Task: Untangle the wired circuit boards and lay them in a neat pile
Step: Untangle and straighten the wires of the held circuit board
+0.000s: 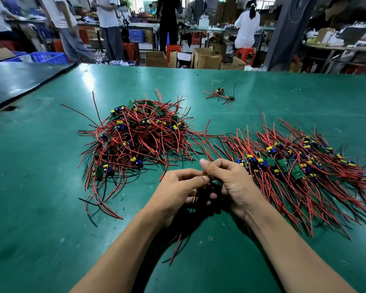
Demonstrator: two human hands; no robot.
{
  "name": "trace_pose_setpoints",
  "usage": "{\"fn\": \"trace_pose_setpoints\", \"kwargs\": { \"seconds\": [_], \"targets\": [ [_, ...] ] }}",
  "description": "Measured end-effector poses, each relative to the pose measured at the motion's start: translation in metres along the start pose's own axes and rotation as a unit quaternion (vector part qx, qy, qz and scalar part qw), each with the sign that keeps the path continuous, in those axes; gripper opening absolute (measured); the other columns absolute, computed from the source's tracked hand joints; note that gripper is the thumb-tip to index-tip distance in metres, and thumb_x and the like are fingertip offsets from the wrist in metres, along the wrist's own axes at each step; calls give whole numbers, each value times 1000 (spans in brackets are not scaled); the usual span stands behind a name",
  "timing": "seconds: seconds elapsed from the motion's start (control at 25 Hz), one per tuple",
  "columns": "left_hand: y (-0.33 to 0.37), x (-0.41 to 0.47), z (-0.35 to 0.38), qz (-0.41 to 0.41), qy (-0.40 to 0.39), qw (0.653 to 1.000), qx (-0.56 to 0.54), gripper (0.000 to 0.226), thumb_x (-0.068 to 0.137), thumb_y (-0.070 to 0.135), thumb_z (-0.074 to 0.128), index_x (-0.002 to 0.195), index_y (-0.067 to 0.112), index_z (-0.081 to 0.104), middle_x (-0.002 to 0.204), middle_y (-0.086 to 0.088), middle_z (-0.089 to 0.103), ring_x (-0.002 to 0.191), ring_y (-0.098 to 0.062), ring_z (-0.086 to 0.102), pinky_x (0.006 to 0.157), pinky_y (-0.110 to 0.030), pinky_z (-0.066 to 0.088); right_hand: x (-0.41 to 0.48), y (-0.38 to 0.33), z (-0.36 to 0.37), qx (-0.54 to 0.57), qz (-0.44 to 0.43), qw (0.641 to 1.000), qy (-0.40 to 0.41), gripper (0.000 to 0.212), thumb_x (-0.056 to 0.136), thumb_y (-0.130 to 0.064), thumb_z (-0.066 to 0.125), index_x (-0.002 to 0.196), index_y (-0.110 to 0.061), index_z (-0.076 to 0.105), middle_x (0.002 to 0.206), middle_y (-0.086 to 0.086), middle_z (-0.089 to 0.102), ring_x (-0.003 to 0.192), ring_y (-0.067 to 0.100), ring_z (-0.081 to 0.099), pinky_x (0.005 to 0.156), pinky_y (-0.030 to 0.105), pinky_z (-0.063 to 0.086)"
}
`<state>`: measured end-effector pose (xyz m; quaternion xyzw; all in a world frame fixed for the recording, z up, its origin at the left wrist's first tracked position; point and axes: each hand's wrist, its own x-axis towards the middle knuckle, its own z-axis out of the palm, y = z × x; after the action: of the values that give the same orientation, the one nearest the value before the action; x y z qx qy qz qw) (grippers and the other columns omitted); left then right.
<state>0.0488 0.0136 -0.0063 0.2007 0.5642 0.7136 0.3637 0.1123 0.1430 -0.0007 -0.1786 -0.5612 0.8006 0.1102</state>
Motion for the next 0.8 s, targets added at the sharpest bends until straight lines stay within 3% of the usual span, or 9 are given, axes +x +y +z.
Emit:
{"fn": "trace_pose_setpoints", "kwargs": {
  "seconds": [0.16, 0.32, 0.48, 0.6, 0.68, 0.8],
  "targets": [
    [-2, 0, 1, 60, 19, 993, 103, 17, 90, 2, 65, 78, 9, 75, 70, -9, 71, 60, -19, 67, 60, -32, 56, 0, 4, 3, 27, -2, 1000, 10, 33, 70, -35, 84, 57, -20, 57, 58, 5, 56, 43, 15, 53, 42, 25, 47],
    [-1, 1, 0, 22, 29, 999, 17, 22, 91, 4, 63, 74, 12, 75, 77, -19, 72, 60, -26, 69, 57, -31, 59, 2, 1, 2, -9, 10, 1000, 4, 35, 70, -51, 78, 75, -18, 66, 63, 4, 58, 45, 13, 50, 42, 23, 44],
    [-1, 3, -5, 18, 40, 999, -2, 18, 89, 3, 64, 76, 9, 76, 76, -20, 71, 57, -26, 68, 53, -28, 57, -1, -4, -7, -42, 18, 998, -44, 30, 73, -38, 79, 93, -16, 77, 82, 8, 70, 60, 17, 64, 51, 27, 54],
    [-3, 2, -6, 47, 15, 998, 41, 20, 87, -1, 63, 83, 11, 78, 74, -14, 72, 57, -20, 66, 52, -25, 53, -3, 1, -5, -119, -6, 991, -62, 29, 83, -33, 74, 103, -11, 78, 89, 10, 75, 71, 16, 67, 55, 23, 53],
    [-5, 0, -3, 66, -8, 994, 86, 22, 88, -1, 62, 88, 14, 79, 76, -2, 73, 61, -12, 64, 54, -22, 50, -4, 3, -1, -140, 5, 989, -48, 23, 94, -30, 66, 99, -11, 79, 89, 14, 76, 72, 20, 70, 58, 26, 57],
    [-8, 3, -2, 62, 24, 994, 91, 14, 88, -1, 63, 82, 3, 76, 84, 4, 75, 63, -11, 62, 54, -24, 48, -1, 2, 1, -146, 11, 989, -18, 33, 103, -31, 55, 95, -11, 79, 89, 16, 77, 74, 23, 72, 66, 29, 60]
  ]
}}
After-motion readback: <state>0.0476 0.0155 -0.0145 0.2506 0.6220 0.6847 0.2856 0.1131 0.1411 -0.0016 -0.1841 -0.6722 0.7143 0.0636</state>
